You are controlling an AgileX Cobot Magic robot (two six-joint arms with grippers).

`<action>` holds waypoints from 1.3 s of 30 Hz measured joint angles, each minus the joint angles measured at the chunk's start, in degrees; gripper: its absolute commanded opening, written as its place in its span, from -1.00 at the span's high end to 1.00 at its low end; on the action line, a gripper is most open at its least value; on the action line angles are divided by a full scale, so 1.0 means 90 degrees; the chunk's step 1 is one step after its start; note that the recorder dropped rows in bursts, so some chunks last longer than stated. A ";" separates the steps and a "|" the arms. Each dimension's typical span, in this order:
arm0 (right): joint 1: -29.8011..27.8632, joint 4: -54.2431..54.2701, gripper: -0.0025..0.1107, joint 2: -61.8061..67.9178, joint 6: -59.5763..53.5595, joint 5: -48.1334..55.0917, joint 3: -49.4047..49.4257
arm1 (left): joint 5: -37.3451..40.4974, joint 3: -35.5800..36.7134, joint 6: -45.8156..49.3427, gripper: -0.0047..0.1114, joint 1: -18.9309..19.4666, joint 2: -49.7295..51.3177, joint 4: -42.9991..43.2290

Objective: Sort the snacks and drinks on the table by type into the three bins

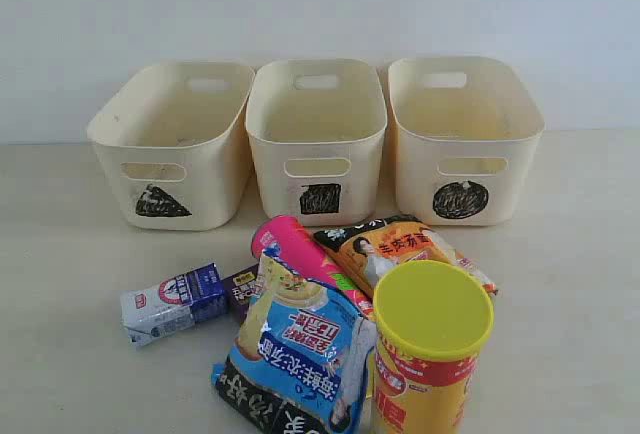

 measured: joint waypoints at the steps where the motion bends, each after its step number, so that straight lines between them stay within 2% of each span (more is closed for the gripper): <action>1: 0.0000 0.0000 0.96 0.0000 0.0000 0.0000 0.0000 | 0.0000 0.0000 0.0000 0.85 0.0000 0.0000 0.0000; 34: 0.0000 0.0000 0.96 0.0000 -0.0020 0.0000 0.0000 | 0.0000 0.0000 0.0000 0.85 0.0000 0.0000 0.0000; 39: 0.0000 -0.0054 0.96 0.0000 -0.0340 -0.0361 0.0000 | 0.0000 0.0000 0.0000 0.85 0.0000 0.0000 0.0000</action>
